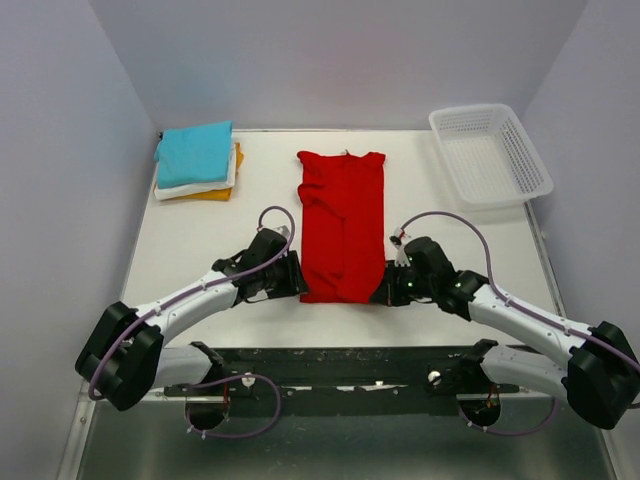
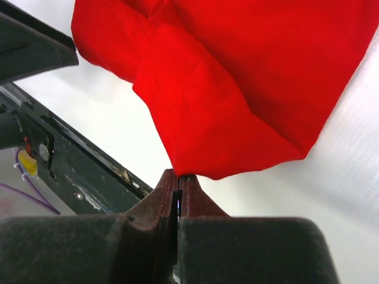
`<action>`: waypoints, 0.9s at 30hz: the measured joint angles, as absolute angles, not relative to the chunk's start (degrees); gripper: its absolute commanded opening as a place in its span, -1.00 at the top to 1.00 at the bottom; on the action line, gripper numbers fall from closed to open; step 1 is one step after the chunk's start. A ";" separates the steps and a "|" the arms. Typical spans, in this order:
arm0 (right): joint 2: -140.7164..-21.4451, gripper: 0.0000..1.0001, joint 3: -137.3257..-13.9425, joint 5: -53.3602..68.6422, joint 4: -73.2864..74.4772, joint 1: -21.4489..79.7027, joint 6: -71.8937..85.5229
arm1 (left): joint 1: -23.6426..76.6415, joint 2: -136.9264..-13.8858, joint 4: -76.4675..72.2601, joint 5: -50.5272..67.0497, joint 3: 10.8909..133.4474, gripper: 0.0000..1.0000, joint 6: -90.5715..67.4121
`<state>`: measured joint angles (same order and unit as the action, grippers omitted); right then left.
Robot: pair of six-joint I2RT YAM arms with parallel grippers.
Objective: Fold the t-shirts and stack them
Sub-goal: Fold the folded rectangular tshirt in 1/3 of the way
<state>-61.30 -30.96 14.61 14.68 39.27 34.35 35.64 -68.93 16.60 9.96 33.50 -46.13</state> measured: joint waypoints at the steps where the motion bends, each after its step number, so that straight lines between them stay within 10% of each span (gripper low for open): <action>1: -61.32 0.99 -30.94 14.81 14.66 39.27 34.22 | 35.62 -69.41 16.67 9.72 34.04 0.14 -46.19; 8: -62.28 0.99 -30.94 15.16 14.66 39.27 33.12 | 34.85 -77.43 15.51 9.10 40.64 0.53 -45.41; 11: -62.65 0.99 -31.03 15.14 14.66 39.27 32.93 | 34.48 -81.10 15.57 8.93 42.52 0.98 -44.88; 27: -69.25 0.99 -45.10 -5.21 17.52 38.65 39.55 | 34.13 -76.84 17.08 5.52 45.78 1.00 -43.53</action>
